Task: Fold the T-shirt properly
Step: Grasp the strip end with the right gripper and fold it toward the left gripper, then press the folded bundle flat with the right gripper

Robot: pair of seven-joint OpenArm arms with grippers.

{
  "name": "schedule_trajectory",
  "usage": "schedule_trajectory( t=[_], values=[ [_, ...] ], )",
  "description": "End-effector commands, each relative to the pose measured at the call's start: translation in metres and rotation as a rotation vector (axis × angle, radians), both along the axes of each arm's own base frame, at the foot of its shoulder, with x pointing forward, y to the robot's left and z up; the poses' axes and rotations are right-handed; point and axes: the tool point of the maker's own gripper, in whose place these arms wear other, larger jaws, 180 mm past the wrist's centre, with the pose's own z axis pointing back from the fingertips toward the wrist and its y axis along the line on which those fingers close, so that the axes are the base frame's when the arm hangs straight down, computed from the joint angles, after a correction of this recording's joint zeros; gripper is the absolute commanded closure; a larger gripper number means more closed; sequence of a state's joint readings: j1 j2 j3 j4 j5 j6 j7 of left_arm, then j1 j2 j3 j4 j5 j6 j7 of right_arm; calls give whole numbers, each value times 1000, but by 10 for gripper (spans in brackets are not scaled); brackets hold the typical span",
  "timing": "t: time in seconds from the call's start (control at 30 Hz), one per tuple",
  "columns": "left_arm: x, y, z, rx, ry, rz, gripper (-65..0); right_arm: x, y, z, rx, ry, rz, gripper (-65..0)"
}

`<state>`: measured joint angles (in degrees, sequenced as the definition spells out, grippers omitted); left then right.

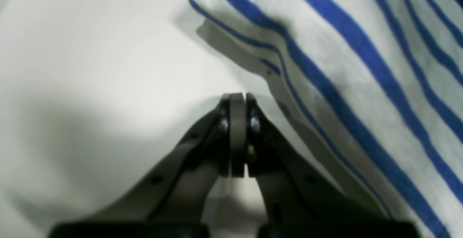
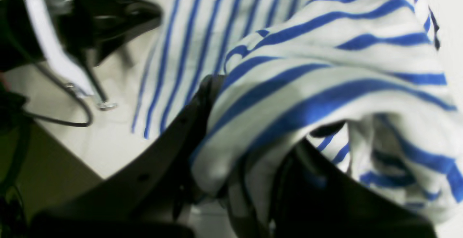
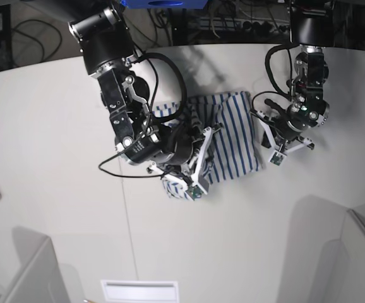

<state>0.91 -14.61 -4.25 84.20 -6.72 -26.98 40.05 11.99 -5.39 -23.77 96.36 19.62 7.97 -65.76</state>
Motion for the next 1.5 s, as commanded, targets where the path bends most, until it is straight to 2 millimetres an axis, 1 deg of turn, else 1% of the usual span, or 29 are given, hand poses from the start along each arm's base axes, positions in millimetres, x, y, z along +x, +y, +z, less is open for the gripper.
schedule_trajectory(
  t=[0.0, 0.1, 0.17, 0.27, 0.3, 0.4, 0.47, 0.57, 0.63, 0.67, 0.73, 0.77, 0.8, 0.87, 0.9, 0.93, 1.0, 1.03, 1.07, 1.1, 1.13, 1.17, 1.27, 1.4, 1.47],
  values=[
    [5, 4, 6, 9, -17, 3, 0, 7, 14, 20, 41, -57, 24, 0],
    [5, 3, 6, 9, -15, 1, 0, 6, 25, 27, 45, -75, 54, 0],
    [4, 2, 5, 8, -15, 0, 0, 5, 27, 28, 47, -68, 52, 0],
    [5, 1, 7, 8, -18, -5, 0, 2, 35, 29, 43, -75, 75, 0],
    [2, 1, 5, 6, -13, -2, 0, 0, 39, 27, 39, -73, 87, 0],
    [-1, 2, 3, 5, -8, 2, 0, -7, 47, 9, 11, -28, 116, 0],
    [-3, 4, 2, 8, -4, 2, 0, -8, 52, -2, 6, -15, 123, 0],
    [-2, 5, 3, 5, -5, 5, 0, -8, 55, -25, -16, 20, 127, 0],
    [-3, 14, 4, 3, -8, 33, 0, -9, 55, -35, -25, 36, 125, 0],
    [-6, 25, 4, 5, -7, 64, 0, -9, 56, -37, -24, 39, 123, 0],
    [-6, 42, 8, 3, -21, 120, 0, -8, 56, -36, -17, 33, 119, 0],
    [-10, 52, 8, 4, -21, 153, 0, -7, 56, -36, -16, 32, 115, 0],
    [-18, 63, 5, 8, -11, 185, 0, -7, 55, -37, -17, 35, 114, 0],
    [-31, 79, 6, 12, -5, 212, 0, -6, 55, -37, -18, 35, 114, 0],
    [-37, 86, 8, 15, -3, 212, 0, -7, 55, -37, -20, 37, 115, -24],
    [-44, 94, 10, 20, -3, 216, 0, -7, 55, -37, -21, 38, 115, -129],
    [-55, 111, 20, 38, -21, 236, 0, -9, 56, -36, -11, 35, 115, -357],
    [-58, 119, 27, 49, -36, 249, 0, -11, 57, -34, -3, 30, 116, -444],
    [-61, 126, 32, 60, -46, 265, 0, -12, 58, -31, 5, 24, 117, -498],
    [-63, 133, 37, 71, -59, 282, 0, -12, 60, -25, 18, 8, 118, -531],
    [-63, 139, 43, 81, -75, 298, 0, -12, 61, -18, 29, -8, 123, -537],
    [-65, 145, 47, 90, -77, 314, 0, -14, 63, -13, 42, -19, 127, -527],
    [-76, 164, 50, 121, -37, 376, 0, -13, 65, -5, 60, -43, 127, -515],
    [-75, 175, 57, 128, -45, 415, 0, -8, 66, -6, 54, -37, 128, -516],
    [-75, 177, 58, 128, -47, 421, 0, -7, 73, 1, 105, -20, 137, -516]
  ],
)
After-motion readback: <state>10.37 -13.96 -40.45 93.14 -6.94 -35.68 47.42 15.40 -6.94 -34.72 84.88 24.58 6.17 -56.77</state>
